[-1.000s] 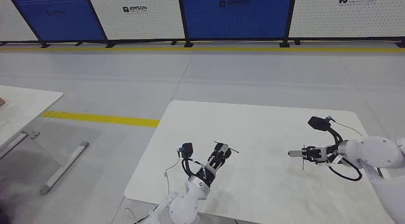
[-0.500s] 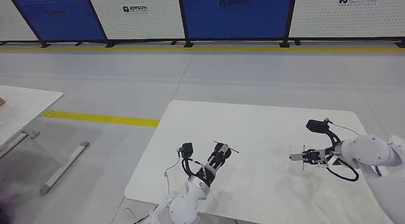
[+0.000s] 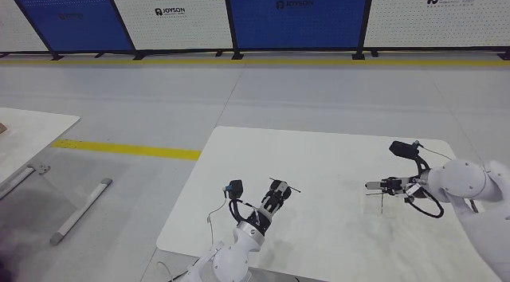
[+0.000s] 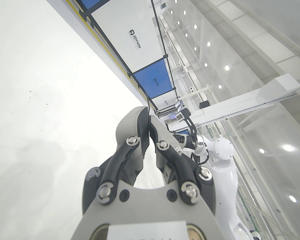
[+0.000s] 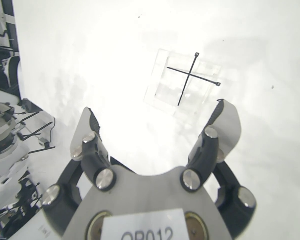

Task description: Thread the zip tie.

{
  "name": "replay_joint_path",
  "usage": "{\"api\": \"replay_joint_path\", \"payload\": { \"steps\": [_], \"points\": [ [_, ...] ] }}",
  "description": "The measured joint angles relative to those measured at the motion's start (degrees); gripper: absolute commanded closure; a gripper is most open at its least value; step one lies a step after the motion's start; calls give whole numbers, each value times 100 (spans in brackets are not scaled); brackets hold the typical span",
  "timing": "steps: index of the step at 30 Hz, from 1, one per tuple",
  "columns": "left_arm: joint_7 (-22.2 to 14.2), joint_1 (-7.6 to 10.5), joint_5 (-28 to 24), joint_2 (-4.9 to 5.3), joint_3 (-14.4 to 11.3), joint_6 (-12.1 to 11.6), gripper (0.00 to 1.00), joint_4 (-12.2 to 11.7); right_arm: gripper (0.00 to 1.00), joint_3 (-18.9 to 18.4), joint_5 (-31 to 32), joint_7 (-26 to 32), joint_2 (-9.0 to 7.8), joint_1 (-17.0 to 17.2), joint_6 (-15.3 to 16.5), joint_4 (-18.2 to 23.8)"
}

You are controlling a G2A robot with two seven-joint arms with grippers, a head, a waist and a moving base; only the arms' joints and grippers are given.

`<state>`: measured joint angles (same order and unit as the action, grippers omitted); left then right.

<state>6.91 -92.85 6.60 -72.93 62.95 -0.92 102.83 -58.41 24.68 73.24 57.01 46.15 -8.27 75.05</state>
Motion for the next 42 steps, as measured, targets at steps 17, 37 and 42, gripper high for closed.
{"api": "replay_joint_path", "payload": {
  "steps": [17,37,42],
  "points": [
    [0,0,0,0,0,0,100,0,0,328,161,339,94,-236,-640,-25],
    [0,0,0,0,0,0,100,0,24,479,303,82,174,-335,-946,-115],
    [0,0,0,0,0,0,100,0,35,665,308,168,260,-507,-1118,-477]
  ]
}}
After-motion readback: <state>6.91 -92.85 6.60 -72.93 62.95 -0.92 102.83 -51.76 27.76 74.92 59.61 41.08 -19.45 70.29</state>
